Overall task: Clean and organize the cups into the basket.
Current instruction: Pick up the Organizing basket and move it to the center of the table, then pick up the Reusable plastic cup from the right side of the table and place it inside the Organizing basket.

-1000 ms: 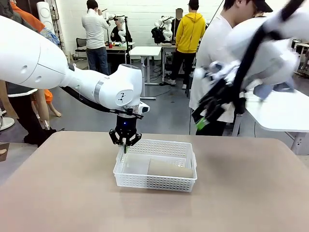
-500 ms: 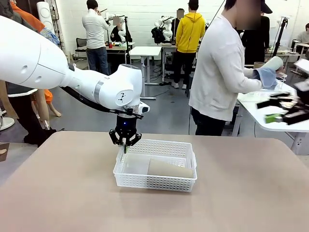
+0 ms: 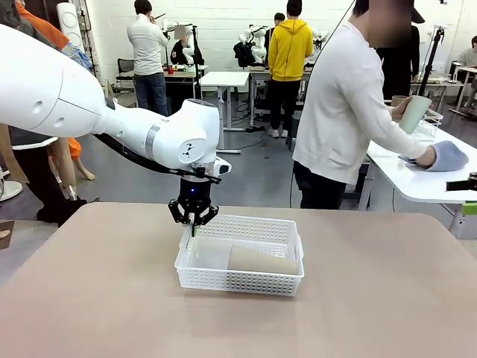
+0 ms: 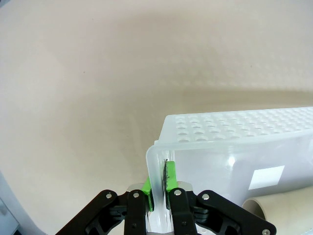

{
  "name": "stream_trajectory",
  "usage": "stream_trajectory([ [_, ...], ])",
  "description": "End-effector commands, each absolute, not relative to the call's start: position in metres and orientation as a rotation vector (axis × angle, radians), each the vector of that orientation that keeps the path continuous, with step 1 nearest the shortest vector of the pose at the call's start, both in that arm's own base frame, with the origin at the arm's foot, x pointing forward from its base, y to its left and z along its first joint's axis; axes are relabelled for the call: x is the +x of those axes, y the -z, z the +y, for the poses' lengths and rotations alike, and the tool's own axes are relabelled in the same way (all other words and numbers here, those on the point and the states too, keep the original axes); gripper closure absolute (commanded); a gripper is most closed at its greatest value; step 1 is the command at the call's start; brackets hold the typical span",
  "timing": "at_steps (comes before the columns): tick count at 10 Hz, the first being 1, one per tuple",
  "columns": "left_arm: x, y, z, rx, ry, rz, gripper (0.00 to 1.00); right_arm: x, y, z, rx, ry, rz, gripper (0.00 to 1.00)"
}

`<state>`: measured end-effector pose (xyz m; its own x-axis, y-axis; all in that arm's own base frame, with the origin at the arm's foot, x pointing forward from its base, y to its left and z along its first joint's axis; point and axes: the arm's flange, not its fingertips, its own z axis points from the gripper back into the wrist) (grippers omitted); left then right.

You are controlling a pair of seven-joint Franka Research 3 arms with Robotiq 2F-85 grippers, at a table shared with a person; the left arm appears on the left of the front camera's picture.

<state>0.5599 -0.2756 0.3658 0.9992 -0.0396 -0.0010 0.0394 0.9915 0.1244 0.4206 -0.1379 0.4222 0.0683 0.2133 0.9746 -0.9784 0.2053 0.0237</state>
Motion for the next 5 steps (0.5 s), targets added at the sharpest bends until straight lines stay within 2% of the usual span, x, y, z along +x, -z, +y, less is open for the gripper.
stream_trajectory([
  [1, 0.5603, -0.3656, -0.2748, 0.136, 0.043, -0.007, 1.0, 0.4257, -0.4069, -0.1356, 0.944, -1.13, -1.06, 0.0],
  [3, 0.5603, -0.3656, -0.2748, 0.136, 0.043, -0.007, 1.0, 0.4243, -0.4121, -0.1305, 0.894, -1.128, -1.055, 0.0],
  [5, 0.5603, -0.3656, -0.2748, 0.136, 0.043, -0.007, 1.0, 0.4249, -0.4022, -0.1362, 0.95, -1.105, -1.069, 0.0],
])
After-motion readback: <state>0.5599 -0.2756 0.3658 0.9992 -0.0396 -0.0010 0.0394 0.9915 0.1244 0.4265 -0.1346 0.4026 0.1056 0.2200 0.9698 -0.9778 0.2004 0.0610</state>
